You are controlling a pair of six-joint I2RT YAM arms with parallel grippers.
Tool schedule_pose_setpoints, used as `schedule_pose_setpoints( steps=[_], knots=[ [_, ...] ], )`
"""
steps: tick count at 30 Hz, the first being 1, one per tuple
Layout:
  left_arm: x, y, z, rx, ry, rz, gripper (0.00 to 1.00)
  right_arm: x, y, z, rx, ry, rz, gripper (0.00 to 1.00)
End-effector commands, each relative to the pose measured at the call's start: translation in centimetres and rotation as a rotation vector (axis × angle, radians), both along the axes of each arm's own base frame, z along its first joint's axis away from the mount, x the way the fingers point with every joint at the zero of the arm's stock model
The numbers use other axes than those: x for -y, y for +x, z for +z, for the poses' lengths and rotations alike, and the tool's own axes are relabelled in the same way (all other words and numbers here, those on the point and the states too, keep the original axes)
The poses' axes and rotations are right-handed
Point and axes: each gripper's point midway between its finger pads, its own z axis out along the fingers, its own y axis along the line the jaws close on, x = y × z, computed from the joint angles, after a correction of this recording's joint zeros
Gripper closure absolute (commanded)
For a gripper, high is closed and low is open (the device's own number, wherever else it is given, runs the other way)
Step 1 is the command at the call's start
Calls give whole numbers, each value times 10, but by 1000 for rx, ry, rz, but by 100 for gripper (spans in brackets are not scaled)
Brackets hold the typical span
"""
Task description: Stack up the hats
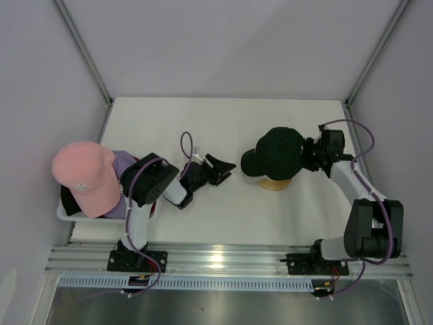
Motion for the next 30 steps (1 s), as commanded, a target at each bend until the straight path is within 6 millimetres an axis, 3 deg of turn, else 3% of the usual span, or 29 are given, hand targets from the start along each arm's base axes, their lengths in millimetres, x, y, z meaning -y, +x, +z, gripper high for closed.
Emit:
schedule_pose_setpoints(
  steps=[1, 9, 14, 19, 25, 30],
  knots=[
    [15, 8, 78, 253, -210, -23, 36, 6, -2, -19, -17, -59, -21, 64],
    [19, 2, 103, 334, -264, -52, 35, 8, -5, -30, -35, -72, -37, 64],
    [0, 0, 105, 336, -241, -3, 33, 9, -6, -32, -37, -81, -37, 64],
    [-19, 8, 130, 411, -242, 9, 33, 8, -7, -41, -56, -73, -32, 64],
    [-6, -1, 171, 532, -275, -72, 30, 7, -9, -48, -66, -69, -32, 64],
    [12, -2, 186, 555, -317, -100, 30, 7, -9, -51, -72, -71, -34, 64]
  ],
)
